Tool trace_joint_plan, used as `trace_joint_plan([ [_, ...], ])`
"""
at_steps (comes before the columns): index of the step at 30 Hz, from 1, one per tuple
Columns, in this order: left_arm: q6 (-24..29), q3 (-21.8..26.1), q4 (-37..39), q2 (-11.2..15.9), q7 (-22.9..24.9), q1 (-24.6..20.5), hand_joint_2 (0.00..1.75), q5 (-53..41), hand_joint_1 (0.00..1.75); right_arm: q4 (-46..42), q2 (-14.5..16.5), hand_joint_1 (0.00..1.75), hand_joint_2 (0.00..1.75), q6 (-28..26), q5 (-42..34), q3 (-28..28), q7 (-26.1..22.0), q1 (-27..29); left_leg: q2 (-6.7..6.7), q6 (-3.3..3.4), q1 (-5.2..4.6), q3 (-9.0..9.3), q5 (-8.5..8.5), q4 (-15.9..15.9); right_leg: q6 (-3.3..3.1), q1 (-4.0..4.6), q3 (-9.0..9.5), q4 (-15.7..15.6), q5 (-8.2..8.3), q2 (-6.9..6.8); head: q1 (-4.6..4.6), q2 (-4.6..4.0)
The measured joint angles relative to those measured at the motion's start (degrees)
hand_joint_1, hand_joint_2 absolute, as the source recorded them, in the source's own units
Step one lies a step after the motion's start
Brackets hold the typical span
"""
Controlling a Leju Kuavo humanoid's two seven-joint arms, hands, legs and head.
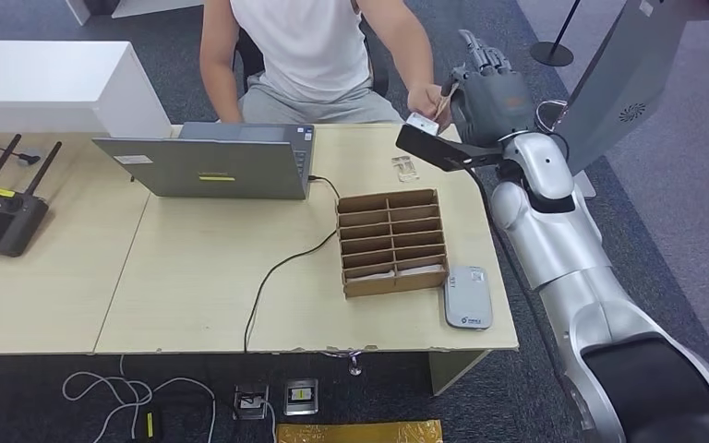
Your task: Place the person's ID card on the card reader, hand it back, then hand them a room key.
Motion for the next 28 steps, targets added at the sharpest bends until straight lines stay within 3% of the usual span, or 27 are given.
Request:
trace_joint_plan([
  [9, -0.44, -0.96, 0.01, 0.08, 0.34, -0.43, 0.0, -0.28, 0.0, 10.46, 0.75, 1.71, 1.75, -0.65, 0.93, 0.41, 0.54, -1.83, 0.0, 0.0, 0.0, 0.01, 0.0, 0.0, 0.0, 0.0, -0.01, 0.0, 0.0, 0.02, 0.0, 0.0],
  [10, -0.52, -1.05, 0.01, 0.1, 0.43, -0.45, 0.0, -0.34, 0.0, 11.31, 0.79, 1.47, 1.75, -0.65, 0.93, 0.44, 0.62, -2.02, 0.0, 0.0, 0.0, 0.01, 0.0, 0.0, 0.0, 0.0, -0.01, 0.0, 0.0, 0.02, -0.01, 0.0],
  [13, -0.61, -1.16, 0.01, 0.17, 0.66, -0.46, 0.0, -0.44, 0.0, 13.48, 0.87, 0.2, 1.75, -0.83, 0.81, 0.51, 0.69, -2.51, 0.0, 0.0, 0.0, 0.01, 0.0, 0.0, 0.0, 0.0, -0.01, 0.0, 0.0, 0.02, 0.01, 0.0],
  [14, -0.61, -1.19, 0.02, 0.21, 0.71, -0.46, 0.0, -0.41, 0.0, 14.11, 0.9, 0.0, 1.75, -1.02, 0.65, 0.55, 0.67, -2.63, 0.0, 0.0, 0.0, 0.01, 0.0, 0.0, 0.0, 0.0, -0.01, 0.0, 0.0, 0.03, 0.01, 0.0],
  [28, -0.18, -1.42, 0.02, 0.86, 0.83, -0.22, 0.0, 0.45, 0.0, 19.18, 0.12, 0.0, 1.75, -10.53, -3.23, -0.24, -0.06, -6.93, 0.02, 0.0, 0.0, 0.03, 0.0, 0.02, 0.0, 0.0, -0.05, 0.0, 0.0, 0.08, 0.0, 0.0],
])
